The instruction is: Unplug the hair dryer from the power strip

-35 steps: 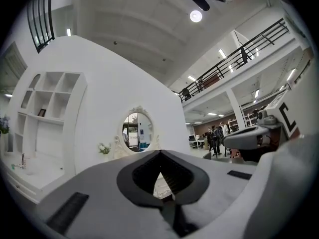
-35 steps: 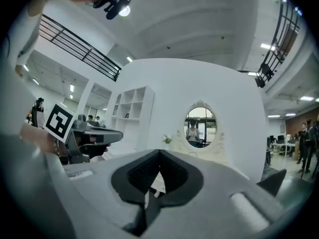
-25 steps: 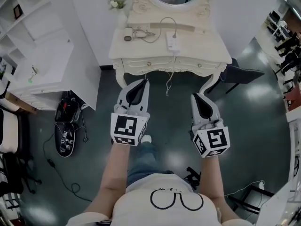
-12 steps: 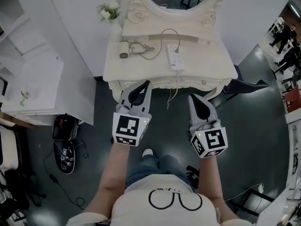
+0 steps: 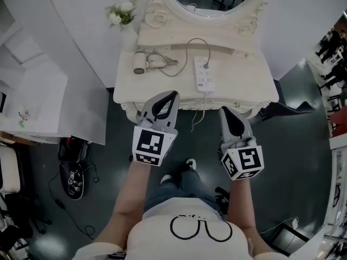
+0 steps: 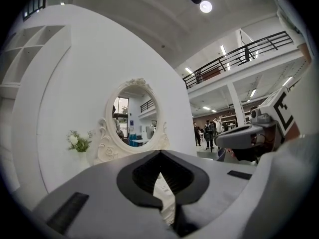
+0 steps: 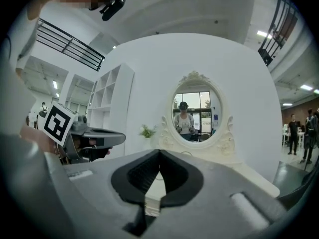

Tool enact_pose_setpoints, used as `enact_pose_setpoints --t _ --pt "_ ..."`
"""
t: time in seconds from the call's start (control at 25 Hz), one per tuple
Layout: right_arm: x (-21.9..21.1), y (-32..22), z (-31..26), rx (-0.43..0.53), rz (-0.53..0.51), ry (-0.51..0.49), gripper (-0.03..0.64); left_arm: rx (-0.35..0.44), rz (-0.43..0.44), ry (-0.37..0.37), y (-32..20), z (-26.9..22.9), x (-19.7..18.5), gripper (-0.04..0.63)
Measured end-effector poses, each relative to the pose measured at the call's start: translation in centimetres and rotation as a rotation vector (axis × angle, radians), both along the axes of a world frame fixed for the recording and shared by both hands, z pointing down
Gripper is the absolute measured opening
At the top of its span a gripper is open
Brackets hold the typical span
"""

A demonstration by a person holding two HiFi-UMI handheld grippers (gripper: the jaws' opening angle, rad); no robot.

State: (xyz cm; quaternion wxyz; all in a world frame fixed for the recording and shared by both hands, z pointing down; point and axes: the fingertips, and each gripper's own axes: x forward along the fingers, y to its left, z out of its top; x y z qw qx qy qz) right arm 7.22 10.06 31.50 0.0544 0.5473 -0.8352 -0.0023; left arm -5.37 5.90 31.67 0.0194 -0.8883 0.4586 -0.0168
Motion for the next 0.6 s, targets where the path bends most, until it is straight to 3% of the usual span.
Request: enact_pose_setpoints --t 0.28,0.44,0.6 --pt "3.7 -6.5 0.0 -0.003 -0.055 -0.004 0.0 -0.01 -0.031 0.001 -5.8 0.4 4.1 -0.003" --pt "5.8 -9.6 0.7 -0.035 -0.101 0.006 0.0 -0.048 -0.031 0.055 -7.9 1.0 6.8 -0.003" --pt "7.2 -12.5 2.5 -0.076 -0.123 -0.006 0.0 -0.094 -0.04 0.049 -10.1 3.2 8.4 -0.003"
